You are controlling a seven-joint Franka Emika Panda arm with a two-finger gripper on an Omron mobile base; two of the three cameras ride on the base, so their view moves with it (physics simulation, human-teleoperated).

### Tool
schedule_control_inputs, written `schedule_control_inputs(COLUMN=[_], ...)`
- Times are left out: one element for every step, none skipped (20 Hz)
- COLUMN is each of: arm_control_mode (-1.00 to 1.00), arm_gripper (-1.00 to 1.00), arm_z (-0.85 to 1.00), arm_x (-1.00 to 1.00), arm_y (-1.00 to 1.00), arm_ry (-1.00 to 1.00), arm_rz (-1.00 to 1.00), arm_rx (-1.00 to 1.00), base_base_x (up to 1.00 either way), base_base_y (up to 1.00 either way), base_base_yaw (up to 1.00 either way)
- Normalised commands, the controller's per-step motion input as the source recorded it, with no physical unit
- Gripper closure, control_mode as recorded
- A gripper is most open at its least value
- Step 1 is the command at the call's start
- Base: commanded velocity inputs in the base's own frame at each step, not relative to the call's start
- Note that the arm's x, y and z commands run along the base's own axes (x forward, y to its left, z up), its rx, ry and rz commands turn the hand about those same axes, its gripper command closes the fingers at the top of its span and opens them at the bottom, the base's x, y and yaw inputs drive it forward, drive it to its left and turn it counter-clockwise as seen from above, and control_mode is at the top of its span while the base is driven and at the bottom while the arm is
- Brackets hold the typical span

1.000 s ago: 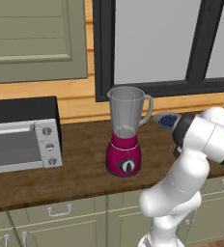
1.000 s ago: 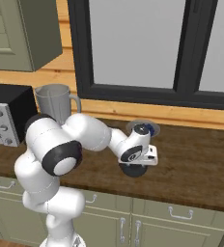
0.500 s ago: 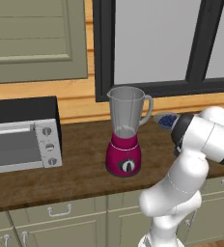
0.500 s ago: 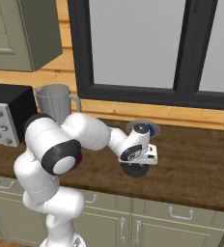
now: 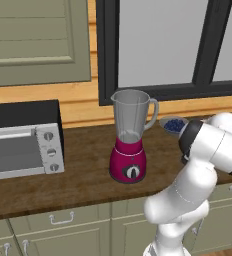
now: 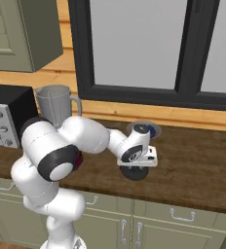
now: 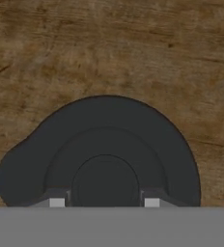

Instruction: Close the lid blender by securely placing the lid on top.

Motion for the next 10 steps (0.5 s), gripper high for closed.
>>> schedule_control_inputs(arm_control_mode=[-1.0,-1.0,-1.0,-1.0,-1.0,-1.0,-1.0,-1.0,-1.0,-1.0], arm_gripper=[1.0,1.0,1.0,1.0,1.0,1.0,1.0,1.0,1.0,1.0], arm_z=[0.04,0.26,0.35,0.48,0.6,0.73,0.84,0.88,0.89,0.91], arm_x=[-0.44,-0.38,-0.41,-0.45,-0.46,-0.5,-0.48,-0.51,-0.49,-0.49], arm_y=[0.11,0.11,0.12,0.12,0.12,0.11,0.06,0.05,0.07,0.07], arm_ry=[0.0,0.0,0.0,0.0,0.0,0.0,-0.02,-0.04,-0.04,-0.06], arm_rz=[0.05,0.03,0.05,0.06,0.05,0.03,0.0,0.0,0.0,0.0], arm_rx=[0.0,0.0,0.0,0.0,0.0,0.0,0.0,0.0,0.0,0.0], base_base_x=[0.0,0.0,0.0,0.0,0.0,0.0,0.0,0.0,0.0,0.0], base_base_y=[0.0,0.0,0.0,0.0,0.0,0.0,0.0,0.0,0.0,0.0], base_base_yaw=[0.0,0.0,0.0,0.0,0.0,0.0,0.0,0.0,0.0,0.0])
